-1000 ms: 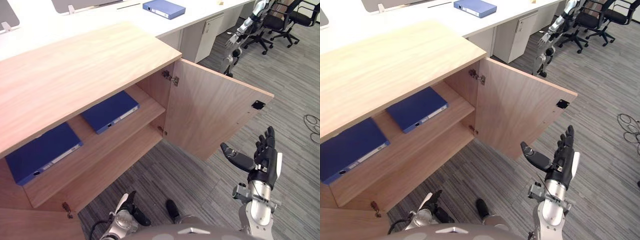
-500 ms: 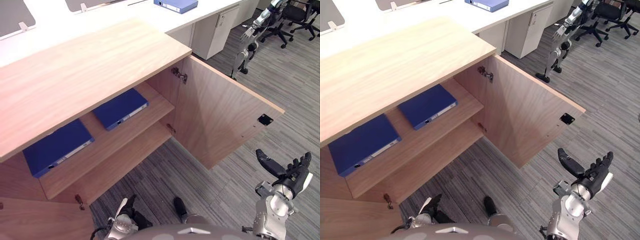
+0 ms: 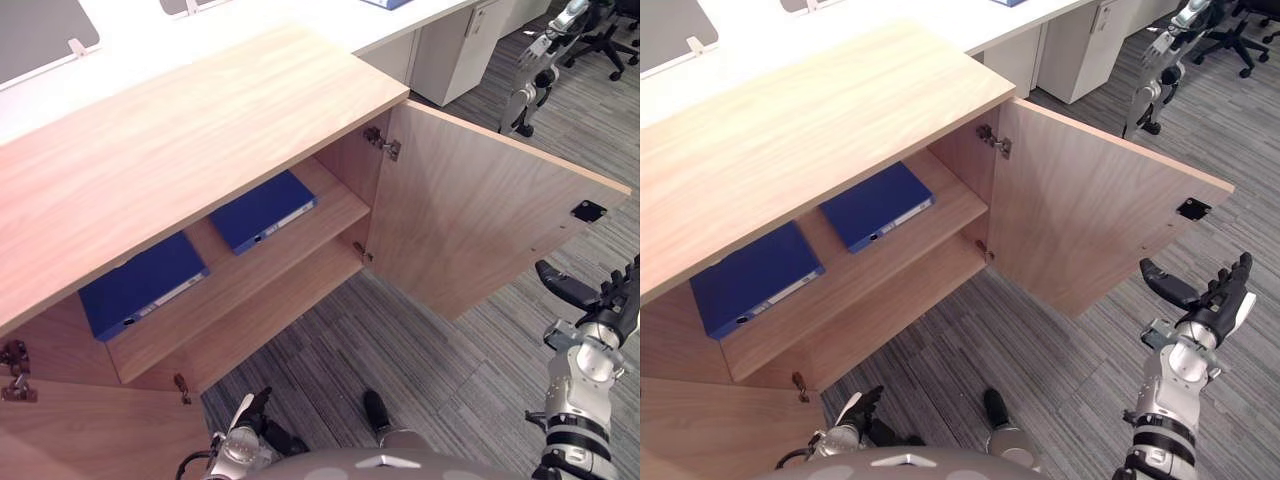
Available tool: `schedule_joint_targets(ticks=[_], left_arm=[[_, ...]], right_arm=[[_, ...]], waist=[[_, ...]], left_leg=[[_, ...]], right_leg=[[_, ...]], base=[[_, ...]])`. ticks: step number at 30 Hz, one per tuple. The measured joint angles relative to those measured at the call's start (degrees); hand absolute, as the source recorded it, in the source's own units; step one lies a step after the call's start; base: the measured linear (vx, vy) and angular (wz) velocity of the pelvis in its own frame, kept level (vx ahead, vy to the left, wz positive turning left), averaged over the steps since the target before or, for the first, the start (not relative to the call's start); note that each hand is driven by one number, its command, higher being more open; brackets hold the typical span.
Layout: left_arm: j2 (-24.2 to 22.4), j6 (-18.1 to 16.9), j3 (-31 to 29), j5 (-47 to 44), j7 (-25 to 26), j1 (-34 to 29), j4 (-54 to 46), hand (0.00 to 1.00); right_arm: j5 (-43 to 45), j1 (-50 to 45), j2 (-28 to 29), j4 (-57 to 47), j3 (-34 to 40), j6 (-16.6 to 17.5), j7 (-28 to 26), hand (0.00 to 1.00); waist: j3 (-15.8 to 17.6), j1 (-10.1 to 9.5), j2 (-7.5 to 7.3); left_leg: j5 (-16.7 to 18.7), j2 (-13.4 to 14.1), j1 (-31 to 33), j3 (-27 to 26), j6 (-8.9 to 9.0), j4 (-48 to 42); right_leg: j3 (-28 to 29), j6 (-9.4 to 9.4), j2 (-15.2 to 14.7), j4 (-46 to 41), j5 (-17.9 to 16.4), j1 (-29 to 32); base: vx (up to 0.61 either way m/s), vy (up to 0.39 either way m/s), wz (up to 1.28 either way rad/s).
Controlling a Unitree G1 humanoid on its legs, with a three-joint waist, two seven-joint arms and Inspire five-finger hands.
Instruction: Walk over to the cabinet, pick up the folder, carry it to the office cabinet, place the folder inside the office cabinet, then close the office cabinet door
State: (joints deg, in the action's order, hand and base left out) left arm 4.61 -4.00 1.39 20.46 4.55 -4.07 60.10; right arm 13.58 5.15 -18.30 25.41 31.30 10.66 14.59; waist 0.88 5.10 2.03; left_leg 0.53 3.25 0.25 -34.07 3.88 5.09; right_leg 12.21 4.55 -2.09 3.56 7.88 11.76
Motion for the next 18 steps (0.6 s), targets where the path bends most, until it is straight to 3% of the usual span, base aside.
schedule_joint_targets(ticks=[9,18], left_arm=[[0.08,-1.21,2.85,-0.05,-1.11,-0.61,-0.28,1.0],[0.4,-2.26,5.31,-0.05,-1.21,-0.87,-1.07,1.0]], right_arm=[[0.01,6.3,-13.53,9.85,-6.28,-0.62,-2.52,1.0],[0.09,12.16,-18.02,13.86,-11.26,-0.99,-3.19,1.0]], waist=[[0.77,-0.01,1.73],[1.11,0.45,2.61]], left_leg=[[0.07,-0.89,0.24,1.31,-0.43,0.0],[0.05,-1.22,0.86,2.38,-0.58,0.0]], right_leg=[[-1.44,0.19,-0.96,-0.06,-0.36,0.07],[-2.57,0.21,-1.28,0.38,-0.5,0.13]], base=[[-0.02,-0.001,0.06],[0.01,0.0,0.06]])
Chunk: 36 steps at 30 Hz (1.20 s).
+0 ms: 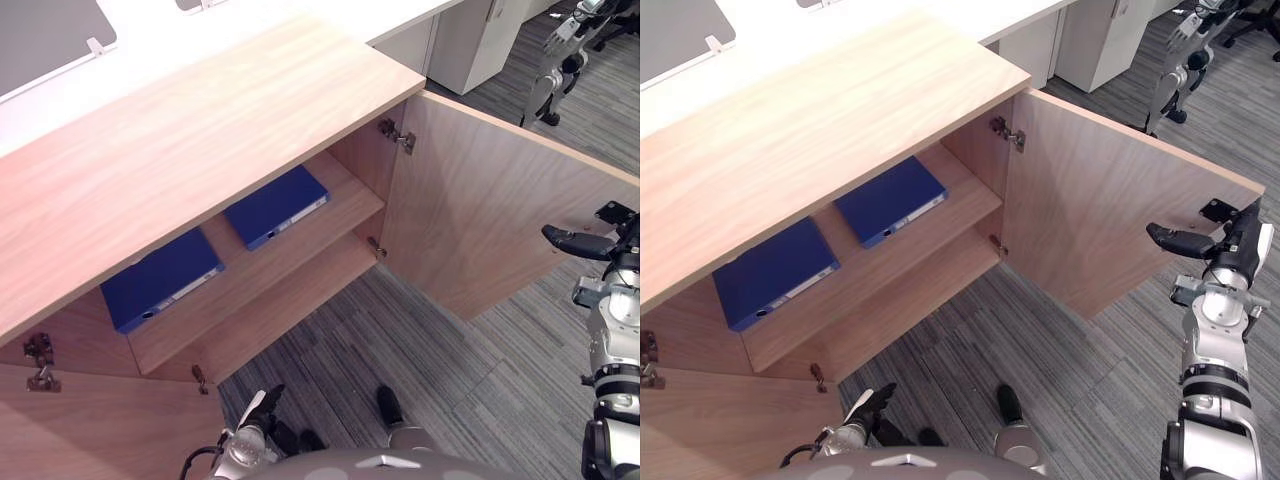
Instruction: Walk over to the cabinet, pick up the folder, carry it to the office cabinet, place the folder inside the office cabinet, then close the office cabinet door
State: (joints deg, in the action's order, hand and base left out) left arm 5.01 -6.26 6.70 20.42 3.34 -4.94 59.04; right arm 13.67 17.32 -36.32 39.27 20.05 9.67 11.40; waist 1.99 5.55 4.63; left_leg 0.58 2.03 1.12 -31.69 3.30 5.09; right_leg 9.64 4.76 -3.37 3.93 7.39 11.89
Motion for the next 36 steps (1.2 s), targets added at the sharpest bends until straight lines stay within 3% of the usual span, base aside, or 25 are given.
schedule_joint_targets(ticks=[8,13,19,25,34,36], left_arm=[[-0.03,-0.01,1.04,0.34,-0.03,-0.33,-0.57,1.0],[-0.45,0.02,0.99,0.5,-0.07,-0.45,-0.79,1.0],[-0.47,0.07,0.78,0.59,-0.04,-0.28,-0.82,1.0],[-1.45,0.11,-1.47,1.03,0.1,1.81,-0.75,1.0],[-1.41,0.19,-1.47,2.65,0.29,2.59,0.45,1.0],[-1.15,0.28,-1.47,2.65,0.41,3.24,0.94,1.0]], right_arm=[[-0.08,-0.05,-0.19,-1.7,-2.12,-0.29,-0.16,1.0],[0.14,-3.77,1.21,-8.2,-1.61,-1.13,0.02,1.0],[2.78,-11.86,9.72,-23.86,-0.39,-1.61,0.1,1.0],[4.53,-21.88,22.03,-40.24,-1.58,-1.55,-1.91,1.0],[4.57,-35.31,25.53,-52.43,-11.74,0.57,-6.84,1.0],[4.91,-38.92,25.88,-54.16,-15.2,1.21,-8.72,1.0]], waist=[[0.17,1.22,0.33],[0.44,1.47,0.73],[0.55,2.45,0.84],[0.89,2.57,0.32],[1.28,2.99,-1.0],[1.1,3.29,-1.95]], left_leg=[[-0.07,0.03,0.29,1.45,-0.1,0.0],[-0.25,0.12,0.29,2.05,-0.33,0.0],[-0.32,1.06,0.28,2.0,-0.26,0.0],[-0.25,2.36,-0.61,0.32,0.27,-0.11],[0.54,3.54,-0.81,-2.8,1.0,-1.98],[0.72,4.07,-0.86,-3.46,1.35,-2.71]], right_leg=[[-0.29,0.03,-0.02,0.13,0.15,-0.07],[-1.05,-0.02,-0.01,0.55,0.23,-0.16],[-1.25,-0.39,0.88,1.22,0.75,-0.24],[0.23,-1.28,1.87,1.47,1.71,-0.8],[3.37,-1.62,3.16,1.26,2.53,-0.12],[3.9,-1.87,3.61,1.19,2.71,-0.11]], base=[[0.0,0.0,0.0],[-0.02,-0.006,0.03],[0.01,-0.031,-0.06],[0.0,-0.031,-0.15],[-0.02,-0.035,-0.2],[-0.01,-0.051,-0.14]])
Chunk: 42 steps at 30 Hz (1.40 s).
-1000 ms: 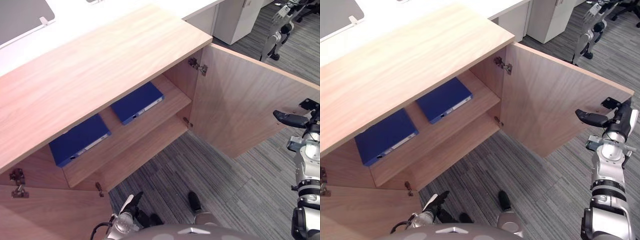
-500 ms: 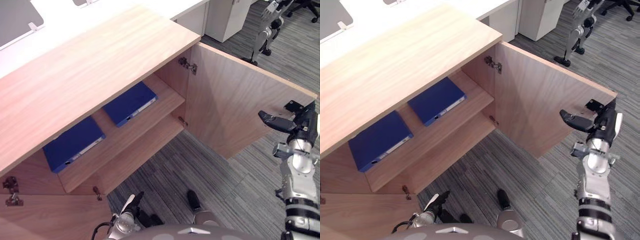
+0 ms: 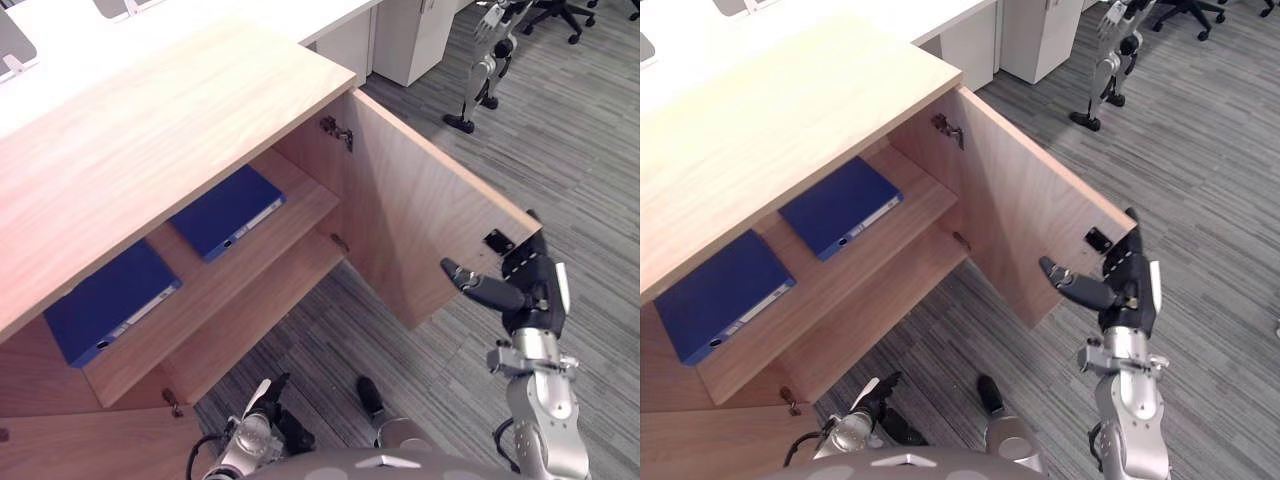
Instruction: Walk over to the cabinet, pick up the folder, carry it to the office cabinet, place the folder inside the office cabinet, then close the office cabinet door
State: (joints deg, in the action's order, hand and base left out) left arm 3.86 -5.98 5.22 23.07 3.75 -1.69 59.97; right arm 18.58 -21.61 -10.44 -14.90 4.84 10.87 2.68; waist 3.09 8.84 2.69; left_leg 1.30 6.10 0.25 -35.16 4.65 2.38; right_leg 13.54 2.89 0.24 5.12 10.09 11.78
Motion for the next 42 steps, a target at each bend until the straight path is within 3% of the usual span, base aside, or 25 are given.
schedule_joint_targets(ticks=[6,9,13,16,22,28,31,35,42], left_arm=[[0.22,0.23,0.17,0.04,-0.01,1.54,0.12,1.0],[1.11,0.27,0.79,0.09,-0.08,2.74,0.12,1.0],[2.84,0.3,1.18,0.11,-0.14,4.17,0.02,1.0],[3.31,0.31,1.16,0.08,-0.08,4.51,-0.14,1.0],[4.19,0.94,1.01,0.09,-0.02,3.6,-0.13,1.0],[4.46,1.37,-0.88,0.09,0.29,1.9,-0.3,1.0],[5.15,1.57,-3.74,0.05,1.03,0.09,-0.89,1.0],[4.76,1.51,-5.93,-0.21,1.45,-0.38,-1.35,1.0],[4.62,1.49,-7.7,-2.62,2.22,-1.65,-1.58,1.0]], right_arm=[[1.81,-6.7,-0.41,-1.87,-9.24,0.91,-4.99,1.0],[1.81,-7.15,-2.32,-1.85,-14.05,-0.3,-8.21,1.0],[1.8,-6.1,-4.27,-1.85,-21.69,-2.21,-11.94,1.0],[1.77,-4.93,-4.26,-1.63,-25.07,-3.47,-13.15,1.0],[-0.91,0.65,-1.1,3.14,-28.67,-4.06,-11.96,1.0],[-6.6,11.03,-0.39,14.31,-27.48,-4.21,-7.31,1.0],[-7.29,13.75,0.06,18.27,-22.41,-4.24,-4.58,1.0],[-7.33,20.7,-0.01,26.68,-14.93,-4.19,-0.36,1.0],[-9.56,22.21,-0.33,32.93,-10.76,-3.93,2.95,1.0]], waist=[[-0.1,0.69,-1.93],[0.01,0.49,-3.2],[0.16,-1.39,-5.5],[0.59,-2.38,-6.39],[0.59,-3.63,-8.16],[0.69,-6.19,-8.27],[0.67,-7.51,-8.16],[0.04,-10.16,-6.18],[-0.21,-11.12,-5.39]], left_leg=[[-0.1,0.33,-0.11,-0.6,0.3,-0.76],[-0.15,0.27,-0.04,-0.83,0.22,-1.05],[-0.17,0.31,-0.08,-1.03,0.17,-1.68],[-0.12,0.13,-0.6,-0.7,0.09,-1.69],[-0.5,-1.01,-0.4,1.44,-0.63,0.42],[-2.75,-2.59,1.2,8.14,-1.85,2.98],[-3.0,-3.07,2.64,11.62,-2.22,2.99],[-3.75,-4.08,4.36,16.71,-3.2,3.0],[-4.69,-4.59,4.95,21.82,-3.4,3.06]], right_leg=[[0.68,0.1,0.25,-0.51,0.1,0.16],[0.97,0.11,0.25,-1.31,0.11,0.59],[1.2,0.14,0.22,-2.02,0.19,0.71],[0.97,0.28,-0.04,-2.01,0.14,-0.03],[-0.94,1.04,-1.23,-2.13,-0.51,-0.16],[-7.35,1.69,-3.39,-2.35,-2.01,-0.84],[-10.37,1.85,-4.29,-3.21,-3.14,-0.98],[-14.96,1.72,-5.42,-4.0,-4.33,-1.15],[-19.95,1.28,-6.14,-4.16,-5.75,-3.06]], base=[[-0.01,-0.033,-0.06],[-0.02,-0.013,-0.03],[-0.01,-0.006,-0.02],[0.0,0.006,0.04],[0.01,0.021,0.18],[0.04,0.035,0.62],[0.03,0.033,0.62],[0.02,0.026,0.64],[-0.01,0.008,0.38]])
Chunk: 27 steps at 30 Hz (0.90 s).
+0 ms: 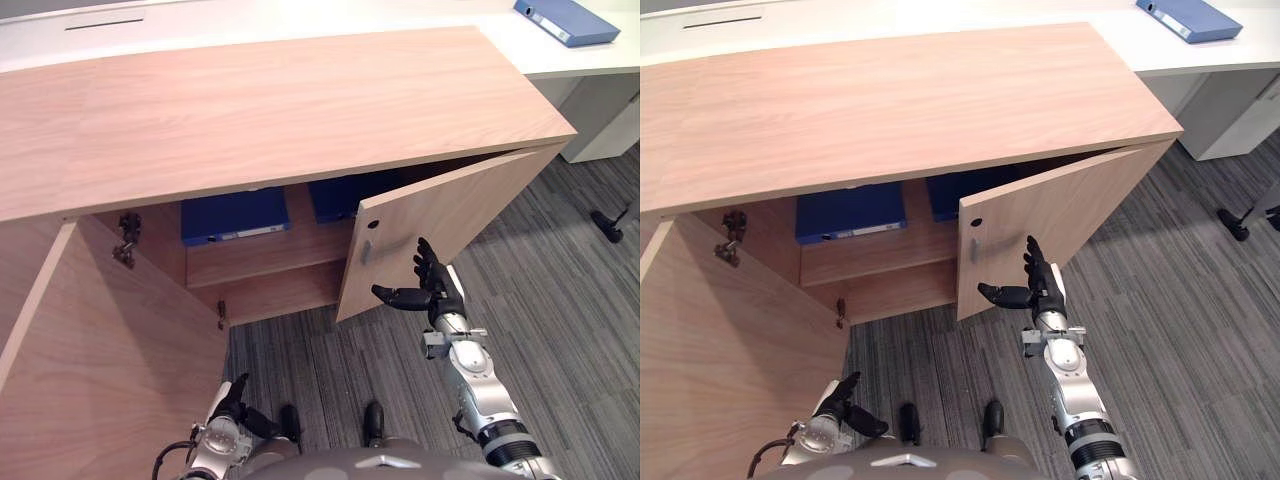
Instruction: Walk over to the cabinet, pick up the folder, carry it to the office cabinet, place the folder inside the office cabinet, then close the office cabinet door
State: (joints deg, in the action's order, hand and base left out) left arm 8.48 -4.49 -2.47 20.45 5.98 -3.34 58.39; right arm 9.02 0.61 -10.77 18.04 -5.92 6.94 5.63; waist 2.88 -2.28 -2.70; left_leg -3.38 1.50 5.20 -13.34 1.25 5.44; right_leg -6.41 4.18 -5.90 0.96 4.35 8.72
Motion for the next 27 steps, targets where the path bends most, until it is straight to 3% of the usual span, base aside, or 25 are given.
schedule_joint_targets(ticks=[7,15,19,27], left_arm=[[-0.31,0.1,-1.18,-1.62,0.25,-0.22,0.0,1.0],[-1.07,0.25,-0.96,-2.43,0.48,0.29,-0.2,1.0],[-1.79,0.25,-0.01,-2.47,0.52,0.44,-0.48,1.0],[-2.12,0.26,0.84,-4.2,0.48,0.52,-0.28,1.0]], right_arm=[[-0.79,0.17,1.21,5.17,1.15,0.02,-0.05,1.0],[-8.93,-1.97,4.28,17.8,2.51,-0.16,-0.23,1.0],[-8.98,-3.99,4.85,25.19,2.69,-0.26,-0.35,1.0],[-7.88,-4.98,6.81,37.97,10.56,-1.75,-0.01,1.0]], waist=[[0.01,-0.09,0.04],[0.02,0.0,0.04],[0.06,0.34,0.11],[1.0,1.24,0.46]], left_leg=[[-0.12,0.14,-0.33,1.85,0.22,0.03],[0.06,0.09,-0.94,1.78,0.48,0.02],[0.29,0.23,-2.25,1.13,0.74,0.04],[0.52,0.52,-2.34,-1.19,0.83,0.05]], right_leg=[[-2.15,-0.09,0.06,0.26,-0.87,-1.53],[-2.37,-0.1,0.11,0.76,-0.96,-2.5],[-1.72,-0.13,0.26,0.84,-0.99,-3.49],[0.78,0.48,0.37,-0.67,-1.33,-1.95]], base=[[0.0,-0.018,0.16],[0.0,-0.003,0.01],[-0.04,-0.005,-0.09],[-0.04,-0.004,-0.16]])
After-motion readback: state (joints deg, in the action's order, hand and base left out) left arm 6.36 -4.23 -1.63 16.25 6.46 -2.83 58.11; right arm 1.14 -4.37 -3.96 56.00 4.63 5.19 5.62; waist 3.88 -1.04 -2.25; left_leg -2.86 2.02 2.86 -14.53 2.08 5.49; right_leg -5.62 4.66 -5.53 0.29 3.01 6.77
